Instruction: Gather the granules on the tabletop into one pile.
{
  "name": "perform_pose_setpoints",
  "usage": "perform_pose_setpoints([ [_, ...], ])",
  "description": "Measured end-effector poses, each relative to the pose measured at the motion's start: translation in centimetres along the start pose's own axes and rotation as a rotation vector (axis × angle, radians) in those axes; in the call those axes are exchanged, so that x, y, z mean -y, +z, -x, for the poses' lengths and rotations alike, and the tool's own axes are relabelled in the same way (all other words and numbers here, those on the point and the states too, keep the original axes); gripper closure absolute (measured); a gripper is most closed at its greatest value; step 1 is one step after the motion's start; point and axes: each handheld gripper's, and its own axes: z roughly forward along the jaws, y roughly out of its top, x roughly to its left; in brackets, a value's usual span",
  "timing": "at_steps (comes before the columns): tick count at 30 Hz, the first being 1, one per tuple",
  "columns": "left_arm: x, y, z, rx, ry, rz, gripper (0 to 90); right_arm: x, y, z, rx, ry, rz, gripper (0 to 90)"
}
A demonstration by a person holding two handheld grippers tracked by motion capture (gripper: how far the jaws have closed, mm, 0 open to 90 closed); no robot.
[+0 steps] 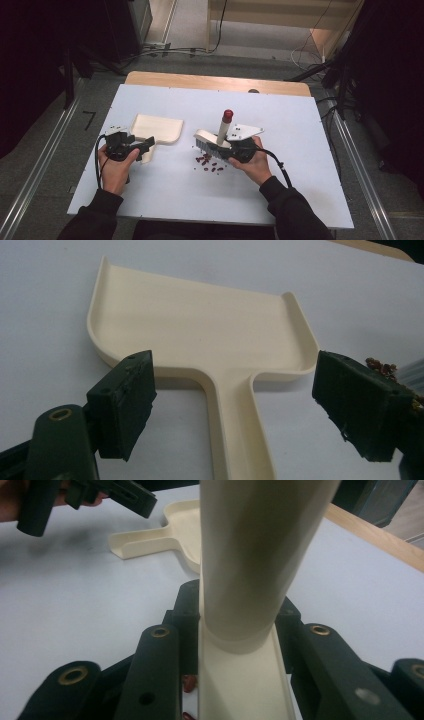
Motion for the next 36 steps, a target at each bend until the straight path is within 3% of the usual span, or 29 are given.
perform_pose_setpoints([
  [19,0.0,0.1,-0.2,-0.003,-0.002,-0.004,18.3,0.2,0.8,-3.3,-0.053,0.011,-0.014,64.3],
  [30,0.0,0.1,-0.3,-0.002,-0.004,-0.005,18.3,0.4,1.4,-4.1,-0.063,0.076,-0.024,64.2],
  [36,0.0,0.1,-0.3,-0.001,-0.006,-0.005,18.3,0.5,1.8,-4.5,-0.075,0.086,-0.033,64.3],
])
